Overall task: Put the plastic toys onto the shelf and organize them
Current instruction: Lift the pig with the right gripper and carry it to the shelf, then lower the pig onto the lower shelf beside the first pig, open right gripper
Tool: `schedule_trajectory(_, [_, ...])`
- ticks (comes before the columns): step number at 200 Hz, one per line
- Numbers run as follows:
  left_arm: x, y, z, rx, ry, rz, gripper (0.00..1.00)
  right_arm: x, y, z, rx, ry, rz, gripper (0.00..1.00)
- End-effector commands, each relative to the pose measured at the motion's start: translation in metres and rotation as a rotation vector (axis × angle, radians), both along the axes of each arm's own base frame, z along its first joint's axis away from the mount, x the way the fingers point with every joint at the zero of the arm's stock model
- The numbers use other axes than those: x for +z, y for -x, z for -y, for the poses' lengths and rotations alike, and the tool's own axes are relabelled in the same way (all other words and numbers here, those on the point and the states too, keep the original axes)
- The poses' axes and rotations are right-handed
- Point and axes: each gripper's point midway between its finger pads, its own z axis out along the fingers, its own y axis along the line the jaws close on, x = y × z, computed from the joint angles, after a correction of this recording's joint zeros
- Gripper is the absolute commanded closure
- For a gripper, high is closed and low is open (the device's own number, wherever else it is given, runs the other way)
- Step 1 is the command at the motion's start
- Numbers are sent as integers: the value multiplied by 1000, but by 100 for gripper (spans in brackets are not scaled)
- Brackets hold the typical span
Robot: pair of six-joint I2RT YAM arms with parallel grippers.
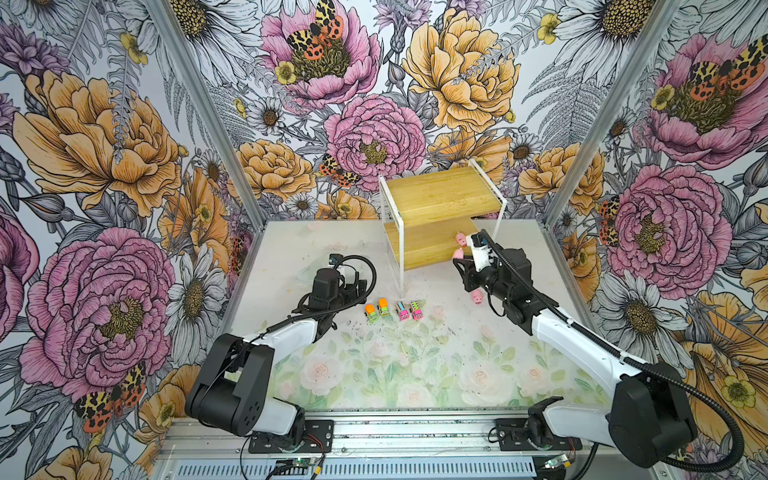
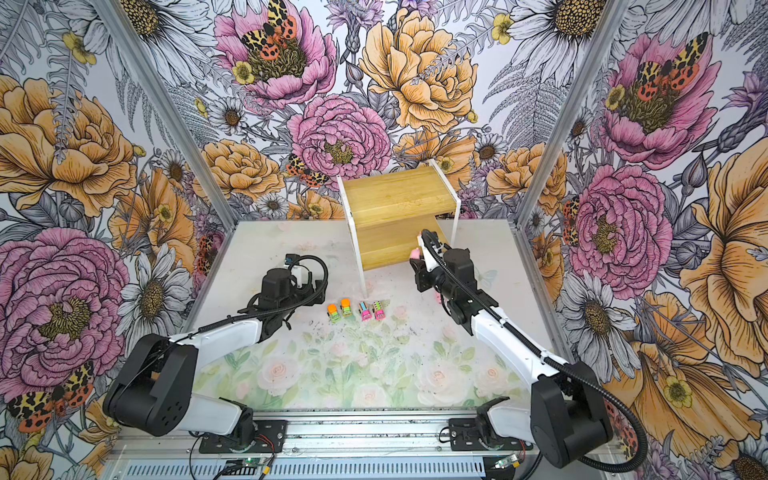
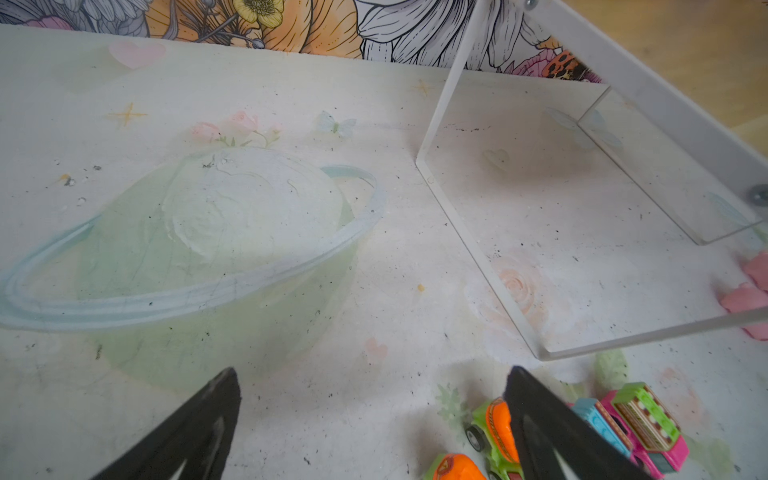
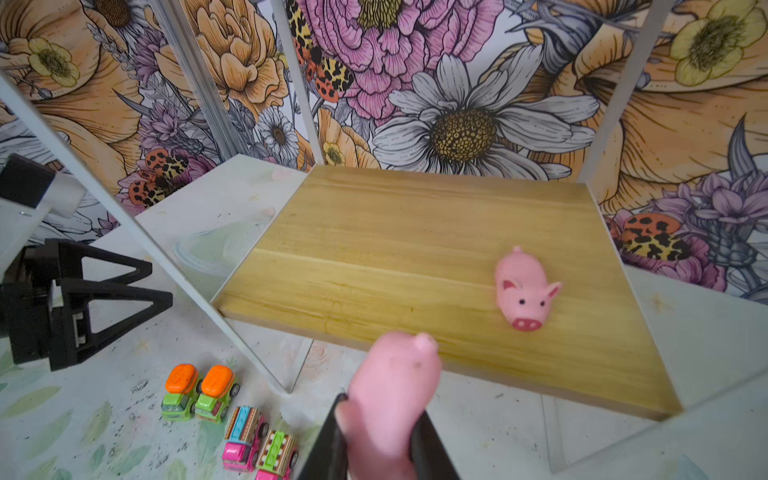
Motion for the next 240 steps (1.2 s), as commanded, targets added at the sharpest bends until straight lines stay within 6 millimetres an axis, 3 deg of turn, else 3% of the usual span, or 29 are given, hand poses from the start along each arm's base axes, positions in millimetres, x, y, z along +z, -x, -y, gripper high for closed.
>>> schedule_trajectory(1, [1,-4,1,-11,3,-1,1,15,-15,-9,48,16,62,75])
schedule_trajectory(92, [1,-4,1,-13,2,0,1,-5,-39,-17,67,-10,70,74])
schedule_trajectory(131, [1,-4,1,-13,2,0,1,-7,-47,-6,58,-13,74,74])
schedule_trajectory(175, [1,-3,0,-12,1,-2,1,-5,-50,1,85,4,84,72])
schedule_trajectory(240, [1,-4,0,-8,1,-2,1,-9,-51,-8,141,-14,52,72])
